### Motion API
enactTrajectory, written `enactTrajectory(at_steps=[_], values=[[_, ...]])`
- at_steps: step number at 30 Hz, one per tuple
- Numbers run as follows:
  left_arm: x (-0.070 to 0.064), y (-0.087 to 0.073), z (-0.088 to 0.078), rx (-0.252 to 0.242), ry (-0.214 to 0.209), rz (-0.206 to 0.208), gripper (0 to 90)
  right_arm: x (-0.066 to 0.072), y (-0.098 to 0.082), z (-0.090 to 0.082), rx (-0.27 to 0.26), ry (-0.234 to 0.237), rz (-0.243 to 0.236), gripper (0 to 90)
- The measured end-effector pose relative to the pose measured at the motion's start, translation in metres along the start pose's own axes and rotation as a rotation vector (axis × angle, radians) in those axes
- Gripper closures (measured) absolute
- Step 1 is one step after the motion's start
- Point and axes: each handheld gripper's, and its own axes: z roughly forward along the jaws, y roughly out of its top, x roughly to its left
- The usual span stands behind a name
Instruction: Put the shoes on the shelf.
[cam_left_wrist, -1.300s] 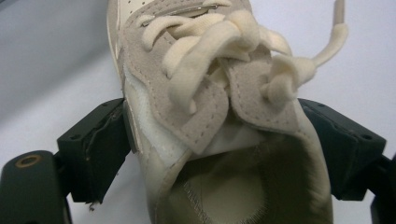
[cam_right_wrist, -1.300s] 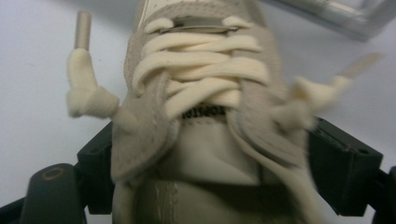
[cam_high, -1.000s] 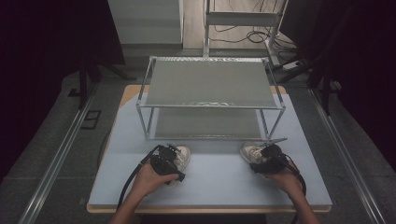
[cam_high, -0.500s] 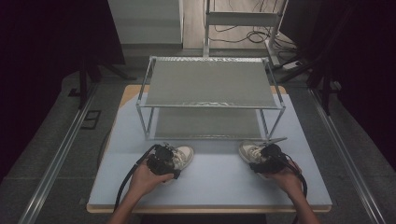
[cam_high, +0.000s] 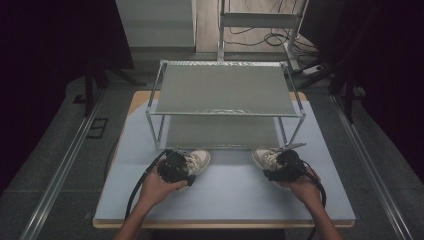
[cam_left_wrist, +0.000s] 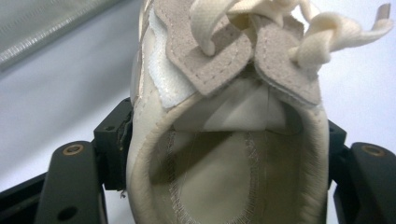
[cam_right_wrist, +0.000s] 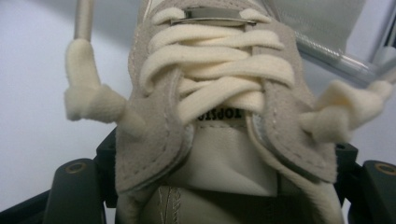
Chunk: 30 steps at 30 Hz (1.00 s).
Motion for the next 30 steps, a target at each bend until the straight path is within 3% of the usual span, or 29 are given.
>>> enactTrajectory(at_steps=[13, 30], values=[[0.004, 0.02, 0.003, -0.028, -0.004, -0.026, 28.7, 0.015, 0.021, 0.007, -0.016, 0.013, -0.009, 26.4], [0.006, 0.038, 0.004, -0.053, -0.012, -0.036, 28.7, 0.023, 0.038, 0.011, -0.032, 0.012, 0.006, 26.3]])
